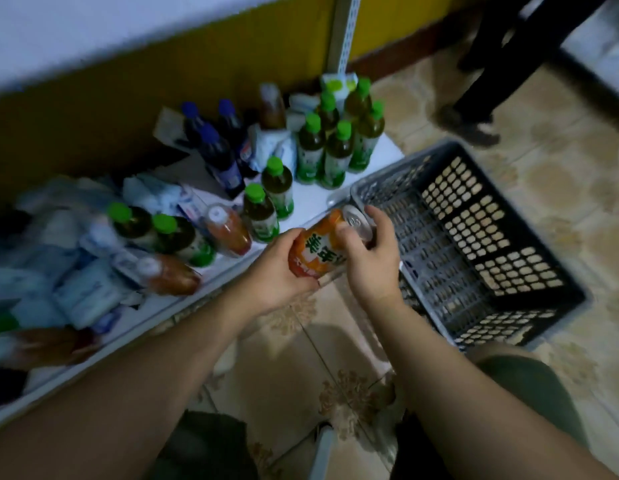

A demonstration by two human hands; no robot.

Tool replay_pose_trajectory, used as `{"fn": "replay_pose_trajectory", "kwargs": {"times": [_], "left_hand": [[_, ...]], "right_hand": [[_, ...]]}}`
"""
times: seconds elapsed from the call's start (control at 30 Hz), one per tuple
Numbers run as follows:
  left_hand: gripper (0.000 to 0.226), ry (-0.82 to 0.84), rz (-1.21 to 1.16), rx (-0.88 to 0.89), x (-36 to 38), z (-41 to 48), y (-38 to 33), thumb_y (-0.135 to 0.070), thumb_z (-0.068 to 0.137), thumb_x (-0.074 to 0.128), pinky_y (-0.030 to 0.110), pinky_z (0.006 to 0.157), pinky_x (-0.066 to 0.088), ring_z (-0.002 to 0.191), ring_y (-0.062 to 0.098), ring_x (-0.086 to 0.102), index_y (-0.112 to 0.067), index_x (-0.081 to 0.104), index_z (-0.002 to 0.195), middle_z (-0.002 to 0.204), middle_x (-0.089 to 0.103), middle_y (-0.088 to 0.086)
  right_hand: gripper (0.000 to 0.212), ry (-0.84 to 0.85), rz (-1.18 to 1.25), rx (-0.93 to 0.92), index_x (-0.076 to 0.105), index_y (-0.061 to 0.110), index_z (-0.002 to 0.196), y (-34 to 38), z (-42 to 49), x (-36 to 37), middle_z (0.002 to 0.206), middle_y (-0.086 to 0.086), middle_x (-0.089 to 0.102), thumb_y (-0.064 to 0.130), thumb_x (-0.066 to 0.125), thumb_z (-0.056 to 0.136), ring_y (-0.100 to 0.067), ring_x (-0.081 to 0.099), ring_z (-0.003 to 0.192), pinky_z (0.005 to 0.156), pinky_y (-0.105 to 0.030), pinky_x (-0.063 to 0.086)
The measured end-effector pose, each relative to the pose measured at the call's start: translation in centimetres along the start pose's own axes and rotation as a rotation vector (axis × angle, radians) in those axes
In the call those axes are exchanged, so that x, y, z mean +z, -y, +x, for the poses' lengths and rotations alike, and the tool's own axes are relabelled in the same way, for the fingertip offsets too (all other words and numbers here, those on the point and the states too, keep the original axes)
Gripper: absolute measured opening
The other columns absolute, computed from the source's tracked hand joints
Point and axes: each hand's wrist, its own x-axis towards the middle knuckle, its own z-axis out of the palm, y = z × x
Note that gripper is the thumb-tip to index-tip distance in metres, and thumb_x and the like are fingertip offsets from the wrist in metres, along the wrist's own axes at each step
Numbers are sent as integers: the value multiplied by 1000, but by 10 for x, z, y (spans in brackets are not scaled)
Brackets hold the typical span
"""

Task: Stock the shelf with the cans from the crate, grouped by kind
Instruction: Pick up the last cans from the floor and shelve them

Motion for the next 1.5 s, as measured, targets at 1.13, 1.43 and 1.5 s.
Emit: {"fn": "replay_pose_trajectory", "kwargs": {"times": [1.13, 1.43, 1.5], "left_hand": [[74, -770, 797, -334, -282, -278, -76, -70, 90, 18, 58, 115, 2, 147, 22, 2, -29, 14, 151, 161, 5, -1], [76, -855, 858, -330, -291, -262, -58, -72, 87, 12, 57, 115, 5, 147, 20, 3, -30, 10, 151, 161, 6, -3], [76, -865, 858, -319, -292, -259, -59, -72, 88, 12, 57, 115, 6, 147, 20, 3, -30, 11, 151, 161, 6, -3]], "right_hand": [[67, 589, -49, -782, 43, 31, 135, 311, -150, 114, 120, 4, 60, 26, 76, 78, -15, 61, 105, 95, -43, 51], [78, 554, -87, -879, 28, 36, 147, 310, -124, 155, 127, 13, 52, 30, 73, 83, -10, 54, 113, 100, -35, 45], [80, 544, -88, -878, 23, 36, 149, 313, -121, 162, 131, 11, 50, 29, 71, 85, -11, 53, 116, 101, -33, 44]]}}
